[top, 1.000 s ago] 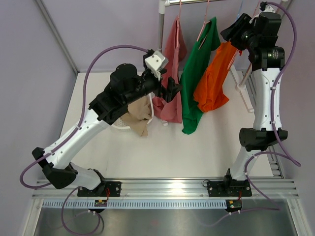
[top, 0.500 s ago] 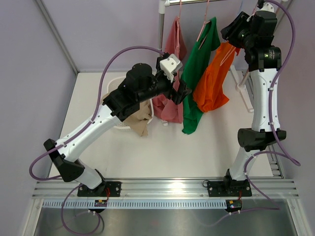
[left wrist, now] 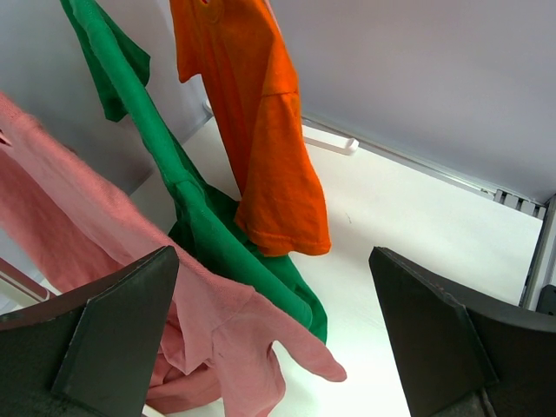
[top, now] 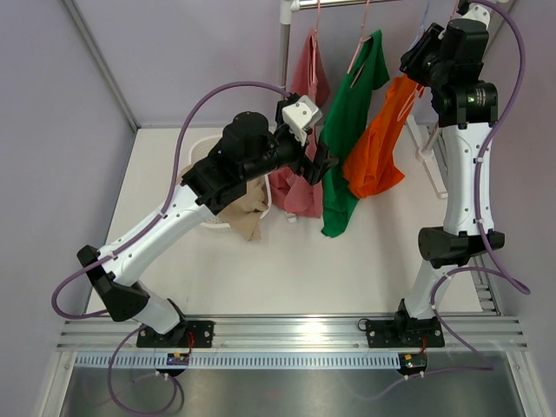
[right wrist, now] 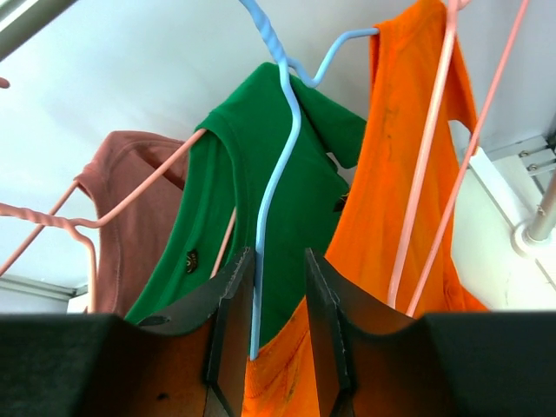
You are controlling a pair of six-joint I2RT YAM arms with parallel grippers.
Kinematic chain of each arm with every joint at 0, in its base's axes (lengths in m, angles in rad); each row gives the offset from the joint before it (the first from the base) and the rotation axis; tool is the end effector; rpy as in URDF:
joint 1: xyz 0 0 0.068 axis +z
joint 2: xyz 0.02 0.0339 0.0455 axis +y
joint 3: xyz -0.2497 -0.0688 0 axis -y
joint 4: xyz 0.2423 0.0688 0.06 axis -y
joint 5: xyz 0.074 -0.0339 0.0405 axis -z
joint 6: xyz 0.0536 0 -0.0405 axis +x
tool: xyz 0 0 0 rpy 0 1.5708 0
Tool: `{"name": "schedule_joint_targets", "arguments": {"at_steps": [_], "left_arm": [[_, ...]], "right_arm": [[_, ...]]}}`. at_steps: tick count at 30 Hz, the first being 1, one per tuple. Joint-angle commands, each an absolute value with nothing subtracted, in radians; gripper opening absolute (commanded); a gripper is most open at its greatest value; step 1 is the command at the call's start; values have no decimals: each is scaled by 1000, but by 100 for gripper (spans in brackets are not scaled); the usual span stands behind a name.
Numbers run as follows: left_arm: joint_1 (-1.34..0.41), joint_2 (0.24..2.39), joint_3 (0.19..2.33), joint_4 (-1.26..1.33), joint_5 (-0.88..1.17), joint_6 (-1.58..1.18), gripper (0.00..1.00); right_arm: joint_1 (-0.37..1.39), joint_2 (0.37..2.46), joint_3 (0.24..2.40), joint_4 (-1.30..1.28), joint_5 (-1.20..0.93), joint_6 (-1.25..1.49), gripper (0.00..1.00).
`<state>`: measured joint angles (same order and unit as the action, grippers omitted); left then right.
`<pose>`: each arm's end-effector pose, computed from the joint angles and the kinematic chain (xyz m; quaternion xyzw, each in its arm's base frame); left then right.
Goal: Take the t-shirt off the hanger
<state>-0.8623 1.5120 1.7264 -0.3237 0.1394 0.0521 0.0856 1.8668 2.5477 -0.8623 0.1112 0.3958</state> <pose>0.2258 -0.2749 0.4591 0.3696 0.6461 -0.3101 0.5915 0.3677 0.0256 0.5285 0.1536 0.7524 0.1109 0.6309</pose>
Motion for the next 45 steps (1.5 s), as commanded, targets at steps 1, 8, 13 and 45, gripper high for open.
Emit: {"name": "schedule_joint_targets", "arguments": {"at_steps": [1,8,13,45], "left_arm": [[-867,1506,1741,-291,166,61,99],[-868,1505,1736,-293,167,64,99],[-868,1505,1733,-291,170,66,99],[-873,1506,1726,-291,167,69,99]], "right_arm": [[97,1842,2572,-865,164,362,38],[106,1858,2594,-882,187,359,39],[110,1847,2594,-877,221,331,39],[146,1781,2500,-735,310,91,0]]}}
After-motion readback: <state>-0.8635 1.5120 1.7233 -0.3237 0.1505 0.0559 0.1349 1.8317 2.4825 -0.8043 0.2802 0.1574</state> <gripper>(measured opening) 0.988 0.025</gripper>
